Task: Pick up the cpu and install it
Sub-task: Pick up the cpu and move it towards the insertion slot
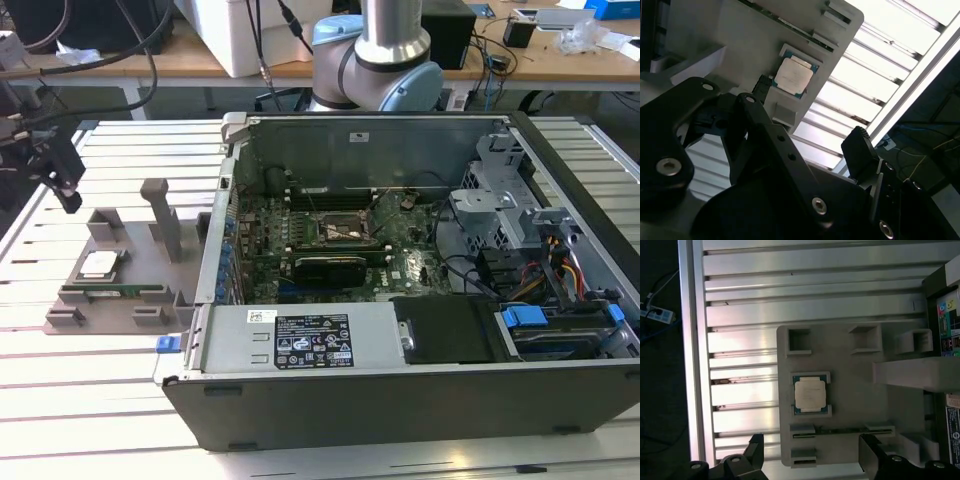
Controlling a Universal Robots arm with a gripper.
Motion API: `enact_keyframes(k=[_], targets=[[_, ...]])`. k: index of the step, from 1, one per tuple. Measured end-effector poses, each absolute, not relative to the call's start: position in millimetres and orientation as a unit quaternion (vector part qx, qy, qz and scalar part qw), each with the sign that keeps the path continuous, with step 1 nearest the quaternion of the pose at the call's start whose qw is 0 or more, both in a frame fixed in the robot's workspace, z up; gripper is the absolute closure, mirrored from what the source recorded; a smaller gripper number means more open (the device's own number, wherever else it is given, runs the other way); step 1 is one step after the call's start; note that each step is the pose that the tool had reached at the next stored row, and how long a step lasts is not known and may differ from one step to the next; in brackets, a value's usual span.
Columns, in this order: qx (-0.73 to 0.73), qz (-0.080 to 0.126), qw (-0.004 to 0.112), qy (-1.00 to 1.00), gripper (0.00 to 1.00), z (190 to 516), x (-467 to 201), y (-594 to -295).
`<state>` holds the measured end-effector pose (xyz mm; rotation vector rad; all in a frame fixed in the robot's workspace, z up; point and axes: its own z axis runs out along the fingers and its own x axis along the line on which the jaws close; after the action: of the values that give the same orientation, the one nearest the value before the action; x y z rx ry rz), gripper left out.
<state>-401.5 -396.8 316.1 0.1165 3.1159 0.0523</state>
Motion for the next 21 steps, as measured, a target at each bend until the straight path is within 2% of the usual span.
enact_keyframes(k=[21], targets=[[0.037,0.016,0.012,0.999,0.16,295,-398,-396]])
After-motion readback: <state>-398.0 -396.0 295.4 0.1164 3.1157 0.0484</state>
